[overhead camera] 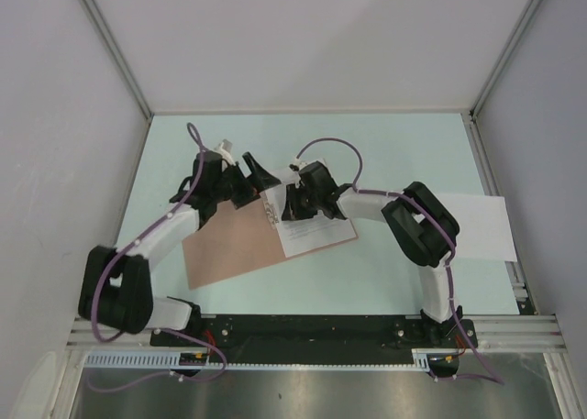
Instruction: Put the files into the folder
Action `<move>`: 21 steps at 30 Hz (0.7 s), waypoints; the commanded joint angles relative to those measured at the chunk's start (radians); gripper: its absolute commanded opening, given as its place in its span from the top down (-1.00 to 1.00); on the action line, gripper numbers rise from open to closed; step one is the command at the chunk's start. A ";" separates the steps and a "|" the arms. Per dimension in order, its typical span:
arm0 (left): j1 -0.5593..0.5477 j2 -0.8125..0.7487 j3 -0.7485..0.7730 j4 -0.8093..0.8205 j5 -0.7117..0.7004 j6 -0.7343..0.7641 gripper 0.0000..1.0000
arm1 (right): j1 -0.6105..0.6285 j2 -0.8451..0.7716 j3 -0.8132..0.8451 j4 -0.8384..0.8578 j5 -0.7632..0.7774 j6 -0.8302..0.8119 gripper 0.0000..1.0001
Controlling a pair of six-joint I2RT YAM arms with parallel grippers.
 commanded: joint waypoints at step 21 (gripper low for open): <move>0.102 -0.025 -0.155 -0.199 -0.299 -0.037 -0.86 | -0.025 -0.098 0.032 0.066 -0.131 0.630 0.13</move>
